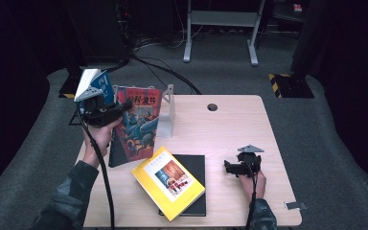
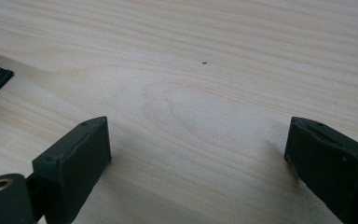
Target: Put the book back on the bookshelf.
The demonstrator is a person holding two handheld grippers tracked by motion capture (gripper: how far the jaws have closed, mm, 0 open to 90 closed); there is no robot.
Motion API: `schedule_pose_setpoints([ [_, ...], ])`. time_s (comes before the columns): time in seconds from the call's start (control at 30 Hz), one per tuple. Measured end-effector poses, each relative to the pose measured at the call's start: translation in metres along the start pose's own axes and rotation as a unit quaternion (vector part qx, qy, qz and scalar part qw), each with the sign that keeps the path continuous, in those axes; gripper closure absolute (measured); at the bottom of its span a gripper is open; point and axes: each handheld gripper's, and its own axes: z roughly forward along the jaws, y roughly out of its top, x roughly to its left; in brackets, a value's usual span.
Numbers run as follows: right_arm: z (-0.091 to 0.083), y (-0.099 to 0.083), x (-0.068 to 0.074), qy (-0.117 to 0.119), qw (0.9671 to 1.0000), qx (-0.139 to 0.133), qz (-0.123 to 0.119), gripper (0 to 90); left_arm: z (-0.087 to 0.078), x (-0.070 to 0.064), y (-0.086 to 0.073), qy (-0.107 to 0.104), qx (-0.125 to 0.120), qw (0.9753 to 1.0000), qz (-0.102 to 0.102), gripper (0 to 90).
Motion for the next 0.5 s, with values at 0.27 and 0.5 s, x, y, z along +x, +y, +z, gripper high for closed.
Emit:
schedule_pose_setpoints([
  [0.27,0.0,0.0,0.0,-0.001,1.0,0.001,-0.001,6.2,-0.013,0.016,0.001,0.029,-0.017,0.9994,-0.013,74.5],
  [0.5,0.0,0.0,0.0,-0.002,1.0,0.001,-0.002,6.3,-0.023,0.023,0.004,0.063,-0.024,0.9977,0.001,74.4],
])
